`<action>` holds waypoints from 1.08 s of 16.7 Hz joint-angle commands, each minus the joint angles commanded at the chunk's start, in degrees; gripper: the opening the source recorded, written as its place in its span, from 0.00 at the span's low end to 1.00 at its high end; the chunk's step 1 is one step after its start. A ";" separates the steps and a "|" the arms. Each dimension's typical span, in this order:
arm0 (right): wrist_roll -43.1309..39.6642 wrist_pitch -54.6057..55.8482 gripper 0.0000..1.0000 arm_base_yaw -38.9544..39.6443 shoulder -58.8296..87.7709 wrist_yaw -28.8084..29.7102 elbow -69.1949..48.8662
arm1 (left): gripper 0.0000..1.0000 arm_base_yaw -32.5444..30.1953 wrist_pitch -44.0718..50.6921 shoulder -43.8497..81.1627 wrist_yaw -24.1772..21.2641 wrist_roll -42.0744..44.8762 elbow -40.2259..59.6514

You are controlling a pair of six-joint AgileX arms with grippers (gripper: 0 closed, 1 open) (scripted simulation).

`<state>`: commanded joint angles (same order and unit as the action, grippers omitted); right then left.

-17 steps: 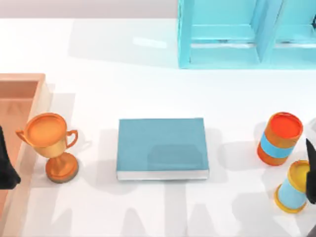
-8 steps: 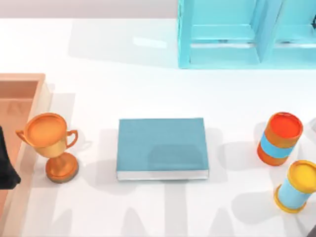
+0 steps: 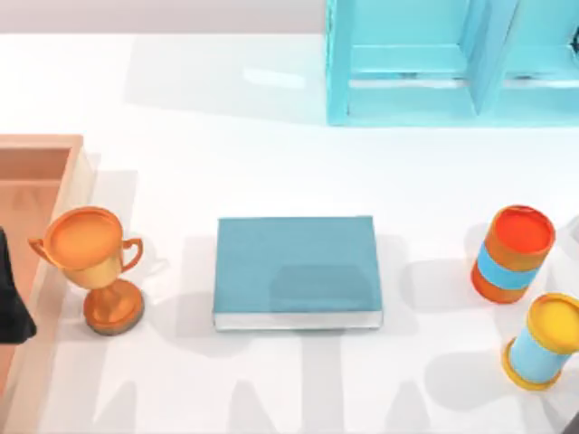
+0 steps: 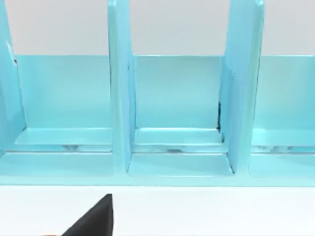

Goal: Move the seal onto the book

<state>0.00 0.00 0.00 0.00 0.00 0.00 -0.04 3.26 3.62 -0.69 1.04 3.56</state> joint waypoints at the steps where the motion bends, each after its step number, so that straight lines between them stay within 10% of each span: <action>1: 0.00 0.00 1.00 0.00 0.00 0.00 0.00 | 1.00 0.13 2.09 2.42 -0.29 0.62 2.37; 18: 0.00 0.00 1.00 0.00 0.00 0.00 0.00 | 1.00 13.31 58.62 90.98 0.61 13.46 72.91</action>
<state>0.00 0.00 0.00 0.00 0.00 0.00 13.27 61.88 94.59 -0.08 14.49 76.46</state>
